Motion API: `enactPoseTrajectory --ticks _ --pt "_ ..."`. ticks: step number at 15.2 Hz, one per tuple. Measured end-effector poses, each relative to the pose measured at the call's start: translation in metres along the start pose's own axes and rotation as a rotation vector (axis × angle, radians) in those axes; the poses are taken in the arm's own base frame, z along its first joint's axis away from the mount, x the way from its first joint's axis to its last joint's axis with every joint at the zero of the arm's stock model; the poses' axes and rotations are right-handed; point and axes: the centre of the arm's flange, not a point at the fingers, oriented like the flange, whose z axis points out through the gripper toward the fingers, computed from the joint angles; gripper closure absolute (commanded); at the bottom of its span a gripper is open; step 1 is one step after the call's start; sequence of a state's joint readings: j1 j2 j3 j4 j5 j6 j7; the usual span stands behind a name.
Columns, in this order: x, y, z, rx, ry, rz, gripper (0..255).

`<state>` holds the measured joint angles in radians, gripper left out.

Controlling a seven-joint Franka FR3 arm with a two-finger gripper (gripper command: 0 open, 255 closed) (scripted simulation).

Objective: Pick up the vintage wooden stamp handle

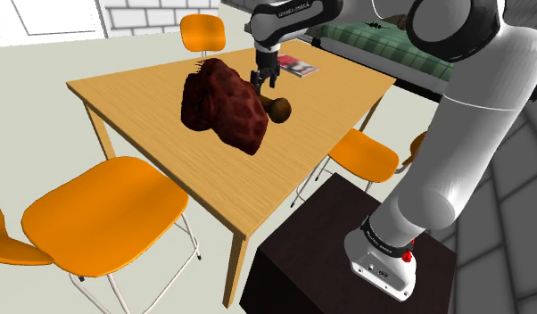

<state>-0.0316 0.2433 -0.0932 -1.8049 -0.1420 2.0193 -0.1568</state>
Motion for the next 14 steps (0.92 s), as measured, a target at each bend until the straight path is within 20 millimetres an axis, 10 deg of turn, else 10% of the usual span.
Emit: enactPoseTrajectory --ticks 9,10,14 --pt "0.016 -0.004 0.047 -0.002 -0.002 -0.002 0" --pt "0.017 -0.004 0.048 -0.002 -0.002 -0.002 255" --pt "0.017 -0.004 0.049 -0.002 -0.001 -0.002 255"
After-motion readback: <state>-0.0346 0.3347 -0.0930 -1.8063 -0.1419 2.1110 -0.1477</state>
